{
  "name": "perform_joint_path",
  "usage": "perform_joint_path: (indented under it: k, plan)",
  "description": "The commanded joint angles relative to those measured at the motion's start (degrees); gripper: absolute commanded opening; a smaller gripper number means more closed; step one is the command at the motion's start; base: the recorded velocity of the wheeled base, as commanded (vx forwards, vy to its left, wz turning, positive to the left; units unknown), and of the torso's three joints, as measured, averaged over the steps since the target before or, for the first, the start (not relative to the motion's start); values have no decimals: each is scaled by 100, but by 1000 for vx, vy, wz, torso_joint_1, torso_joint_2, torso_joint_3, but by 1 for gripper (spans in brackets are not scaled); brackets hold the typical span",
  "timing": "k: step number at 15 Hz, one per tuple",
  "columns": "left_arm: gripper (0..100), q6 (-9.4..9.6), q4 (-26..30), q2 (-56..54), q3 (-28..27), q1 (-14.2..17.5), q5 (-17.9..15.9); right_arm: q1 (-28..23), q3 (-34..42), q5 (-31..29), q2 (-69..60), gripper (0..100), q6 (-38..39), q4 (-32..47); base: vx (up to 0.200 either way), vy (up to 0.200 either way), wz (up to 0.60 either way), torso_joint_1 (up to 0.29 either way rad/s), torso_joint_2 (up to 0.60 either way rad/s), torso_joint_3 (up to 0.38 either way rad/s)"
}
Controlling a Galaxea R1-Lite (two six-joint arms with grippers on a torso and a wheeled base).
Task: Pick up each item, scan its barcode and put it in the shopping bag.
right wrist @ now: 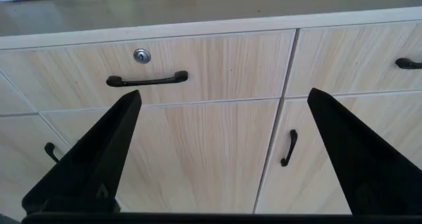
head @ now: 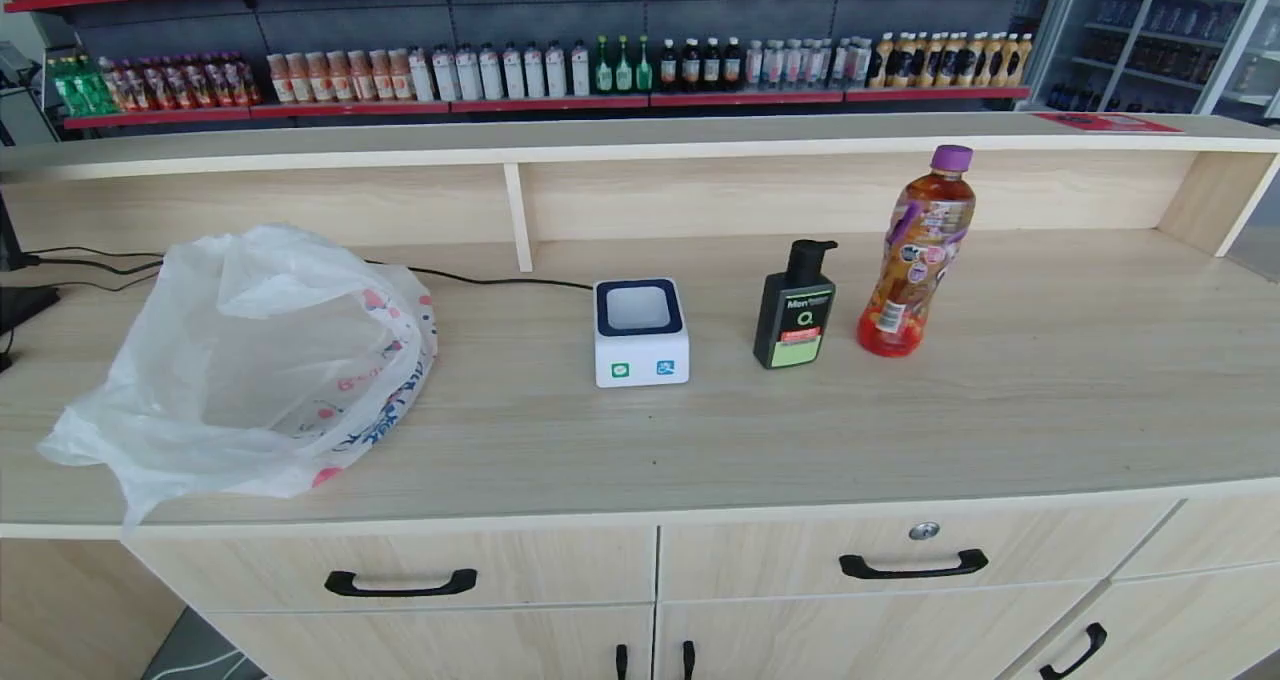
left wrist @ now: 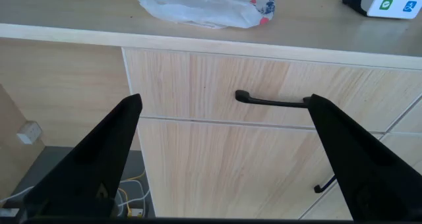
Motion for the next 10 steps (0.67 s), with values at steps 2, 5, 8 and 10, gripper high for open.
perform_joint_path:
  k: [2, 5, 8, 10]
  plan:
    - [100, 3, -6, 6, 0, -1, 2, 51, -396, 21, 324, 100, -86, -217, 0, 0, 0, 0, 0, 0]
    - [100, 3, -6, 6, 0, -1, 2, 481, -1116, 21, 2354, 100, -24, -1280, 0, 0, 0, 0, 0, 0]
    - [100, 3, -6, 6, 0, -1, -7, 684, -747, 30, 4472, 100, -200, -4137, 0, 0, 0, 0, 0, 0]
    - [100, 3, -6, 6, 0, -1, 2, 824, -800, 329, 5878, 100, -604, -5947, 0, 0, 0, 0, 0, 0]
